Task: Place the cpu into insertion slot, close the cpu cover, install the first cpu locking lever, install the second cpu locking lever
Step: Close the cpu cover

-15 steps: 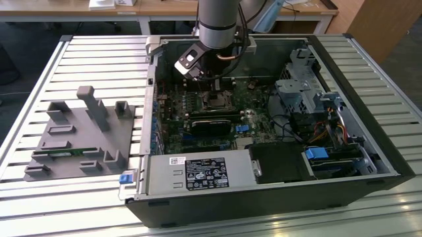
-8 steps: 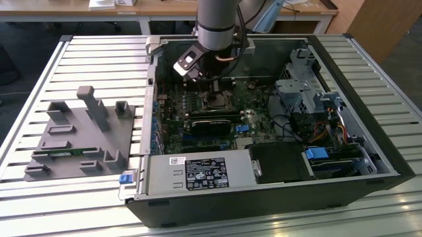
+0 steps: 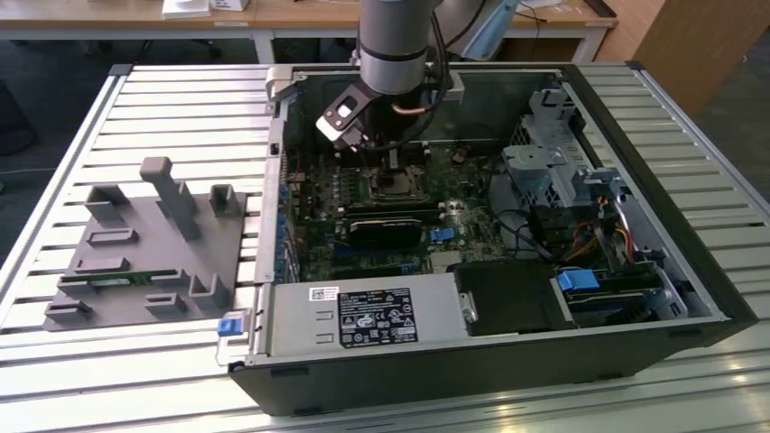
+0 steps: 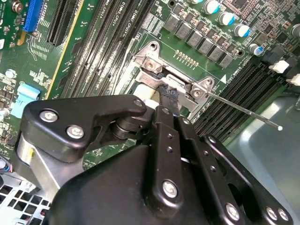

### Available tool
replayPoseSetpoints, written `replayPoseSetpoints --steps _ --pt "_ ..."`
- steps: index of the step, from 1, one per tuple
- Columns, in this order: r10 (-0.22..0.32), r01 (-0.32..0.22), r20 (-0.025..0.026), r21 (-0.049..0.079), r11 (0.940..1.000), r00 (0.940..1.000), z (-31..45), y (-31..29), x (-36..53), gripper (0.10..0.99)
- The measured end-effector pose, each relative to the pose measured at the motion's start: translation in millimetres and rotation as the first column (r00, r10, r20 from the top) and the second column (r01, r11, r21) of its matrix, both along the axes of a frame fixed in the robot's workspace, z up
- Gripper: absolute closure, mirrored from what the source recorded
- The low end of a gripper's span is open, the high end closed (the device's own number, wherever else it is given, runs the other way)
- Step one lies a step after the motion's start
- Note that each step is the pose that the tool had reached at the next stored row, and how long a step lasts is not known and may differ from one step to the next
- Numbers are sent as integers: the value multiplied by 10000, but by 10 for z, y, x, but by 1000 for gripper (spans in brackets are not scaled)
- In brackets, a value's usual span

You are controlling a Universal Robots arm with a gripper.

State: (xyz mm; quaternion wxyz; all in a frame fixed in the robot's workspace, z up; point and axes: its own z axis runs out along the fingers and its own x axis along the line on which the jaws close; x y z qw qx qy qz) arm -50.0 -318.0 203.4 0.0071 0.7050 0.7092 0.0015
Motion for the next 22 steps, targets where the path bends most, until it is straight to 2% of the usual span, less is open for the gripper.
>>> replayPoseSetpoints --steps 9,16,22 --pt "-2 2 -4 -6 10000 10000 -36 0 1 965" --pt "-2 2 3 2 10000 10000 -38 35 38 965" --pt "0 0 5 1 10000 10000 26 42 39 965"
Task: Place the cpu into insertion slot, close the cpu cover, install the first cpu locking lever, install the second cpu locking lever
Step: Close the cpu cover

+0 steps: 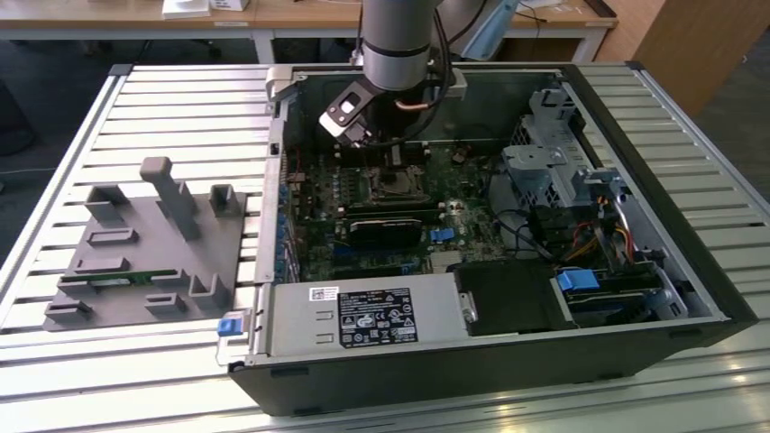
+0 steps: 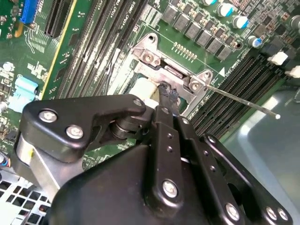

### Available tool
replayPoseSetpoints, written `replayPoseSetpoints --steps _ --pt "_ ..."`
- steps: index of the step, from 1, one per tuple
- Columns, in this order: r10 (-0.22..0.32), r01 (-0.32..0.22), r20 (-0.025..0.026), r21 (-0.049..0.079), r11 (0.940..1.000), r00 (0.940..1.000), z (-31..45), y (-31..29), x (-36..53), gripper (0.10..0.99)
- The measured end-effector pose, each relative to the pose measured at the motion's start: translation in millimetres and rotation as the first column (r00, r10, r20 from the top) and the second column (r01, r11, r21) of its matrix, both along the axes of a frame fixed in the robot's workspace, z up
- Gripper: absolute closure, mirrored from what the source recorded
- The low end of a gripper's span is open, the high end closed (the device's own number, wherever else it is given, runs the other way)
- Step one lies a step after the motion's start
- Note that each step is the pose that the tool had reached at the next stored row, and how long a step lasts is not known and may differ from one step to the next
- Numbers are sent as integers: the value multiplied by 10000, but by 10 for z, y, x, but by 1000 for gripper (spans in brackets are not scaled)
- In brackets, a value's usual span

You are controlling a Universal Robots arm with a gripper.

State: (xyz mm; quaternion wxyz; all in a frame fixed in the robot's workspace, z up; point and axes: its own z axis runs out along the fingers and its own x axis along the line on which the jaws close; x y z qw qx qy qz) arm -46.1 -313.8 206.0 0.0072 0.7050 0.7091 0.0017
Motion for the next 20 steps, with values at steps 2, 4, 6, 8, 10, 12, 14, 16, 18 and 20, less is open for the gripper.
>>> replayPoseSetpoints --steps 2,4,6,8,10,12,14,16,18,20 --pt "0 0 0 0 10000 10000 0 0 5 965" --pt "0 0 -1 -1 10000 10000 1 0 17 965" --pt "0 0 -1 -1 10000 10000 1 0 38 965" --pt "0 0 -1 -1 10000 10000 1 0 54 965" --pt "0 0 -1 -1 10000 10000 1 0 69 965" --pt "0 0 -1 -1 10000 10000 1 0 84 965" --pt "0 0 -1 -1 10000 10000 1 0 96 965" --pt "1 -1 -1 -1 10000 10000 1 0 108 965" --pt "0 0 -1 -1 10000 10000 1 0 117 965" --pt "-1 1 -1 -1 10000 10000 1 0 119 965"
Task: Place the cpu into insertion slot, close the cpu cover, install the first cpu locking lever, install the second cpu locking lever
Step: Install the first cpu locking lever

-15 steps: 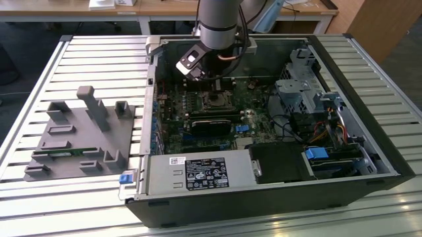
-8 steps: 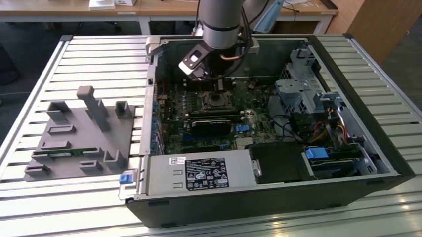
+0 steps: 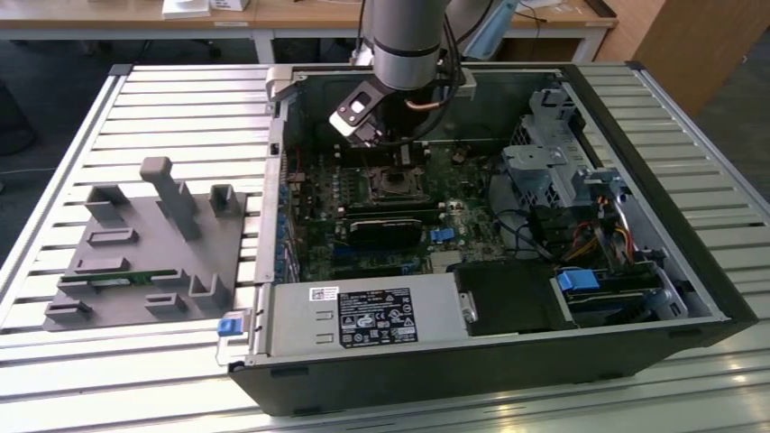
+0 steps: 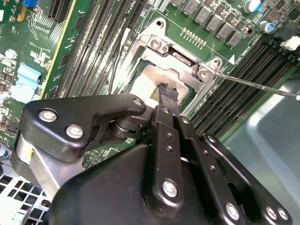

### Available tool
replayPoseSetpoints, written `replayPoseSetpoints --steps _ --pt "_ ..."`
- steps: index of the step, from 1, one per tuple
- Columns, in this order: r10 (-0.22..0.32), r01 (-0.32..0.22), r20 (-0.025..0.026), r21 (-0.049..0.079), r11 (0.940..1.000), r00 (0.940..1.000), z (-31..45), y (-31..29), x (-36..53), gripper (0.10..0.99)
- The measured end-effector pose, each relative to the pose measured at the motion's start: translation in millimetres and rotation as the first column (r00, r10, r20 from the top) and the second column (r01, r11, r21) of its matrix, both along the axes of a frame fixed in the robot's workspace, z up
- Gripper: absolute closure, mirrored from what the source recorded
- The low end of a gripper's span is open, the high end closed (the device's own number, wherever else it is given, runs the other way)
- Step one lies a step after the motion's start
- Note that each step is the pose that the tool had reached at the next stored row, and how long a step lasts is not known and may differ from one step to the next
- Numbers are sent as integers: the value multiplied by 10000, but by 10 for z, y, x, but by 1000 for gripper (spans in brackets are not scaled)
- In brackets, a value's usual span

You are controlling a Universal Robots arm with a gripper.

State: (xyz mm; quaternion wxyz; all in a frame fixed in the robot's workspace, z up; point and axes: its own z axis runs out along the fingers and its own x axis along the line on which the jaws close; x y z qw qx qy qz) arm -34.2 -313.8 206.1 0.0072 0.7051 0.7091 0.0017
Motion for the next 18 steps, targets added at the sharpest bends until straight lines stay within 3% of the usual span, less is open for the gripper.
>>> replayPoseSetpoints --steps 18 --pt "1 -1 0 -1 10000 10000 44 0 1 965"
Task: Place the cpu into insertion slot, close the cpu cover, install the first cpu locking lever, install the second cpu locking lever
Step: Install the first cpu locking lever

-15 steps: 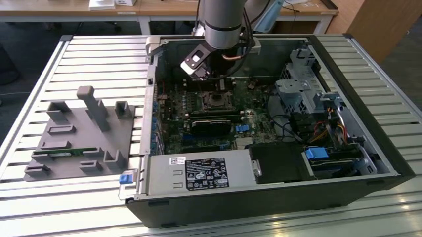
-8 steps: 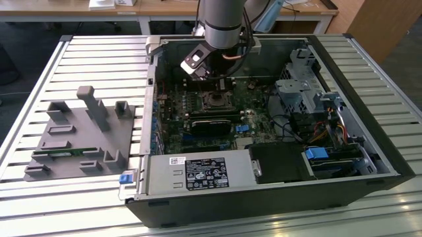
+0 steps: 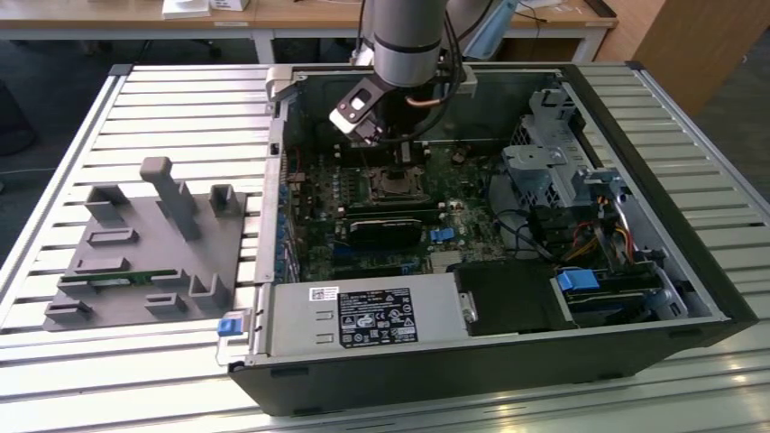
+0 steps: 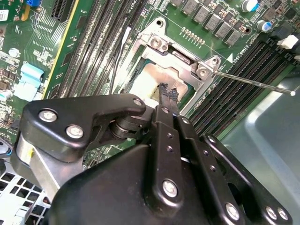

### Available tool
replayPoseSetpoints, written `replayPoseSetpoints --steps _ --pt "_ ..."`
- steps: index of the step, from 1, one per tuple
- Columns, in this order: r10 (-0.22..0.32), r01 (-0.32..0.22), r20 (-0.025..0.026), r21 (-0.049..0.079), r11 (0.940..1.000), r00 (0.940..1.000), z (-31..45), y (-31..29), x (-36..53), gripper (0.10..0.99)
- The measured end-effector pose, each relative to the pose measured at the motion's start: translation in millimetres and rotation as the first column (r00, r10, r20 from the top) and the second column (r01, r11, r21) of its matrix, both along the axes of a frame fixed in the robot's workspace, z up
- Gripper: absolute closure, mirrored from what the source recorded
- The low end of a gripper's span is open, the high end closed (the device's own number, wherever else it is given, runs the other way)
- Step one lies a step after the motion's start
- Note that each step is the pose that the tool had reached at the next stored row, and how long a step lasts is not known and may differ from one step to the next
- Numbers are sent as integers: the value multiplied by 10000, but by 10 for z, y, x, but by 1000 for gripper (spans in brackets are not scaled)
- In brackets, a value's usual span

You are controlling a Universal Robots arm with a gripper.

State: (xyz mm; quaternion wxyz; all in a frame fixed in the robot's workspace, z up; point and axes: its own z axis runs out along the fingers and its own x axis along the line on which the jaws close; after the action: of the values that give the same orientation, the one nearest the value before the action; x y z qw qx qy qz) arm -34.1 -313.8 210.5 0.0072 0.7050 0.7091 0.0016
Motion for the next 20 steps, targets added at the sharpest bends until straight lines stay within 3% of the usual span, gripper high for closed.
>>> replayPoseSetpoints --steps 20 --pt "-3 3 0 -2 10000 10000 39 0 0 965"
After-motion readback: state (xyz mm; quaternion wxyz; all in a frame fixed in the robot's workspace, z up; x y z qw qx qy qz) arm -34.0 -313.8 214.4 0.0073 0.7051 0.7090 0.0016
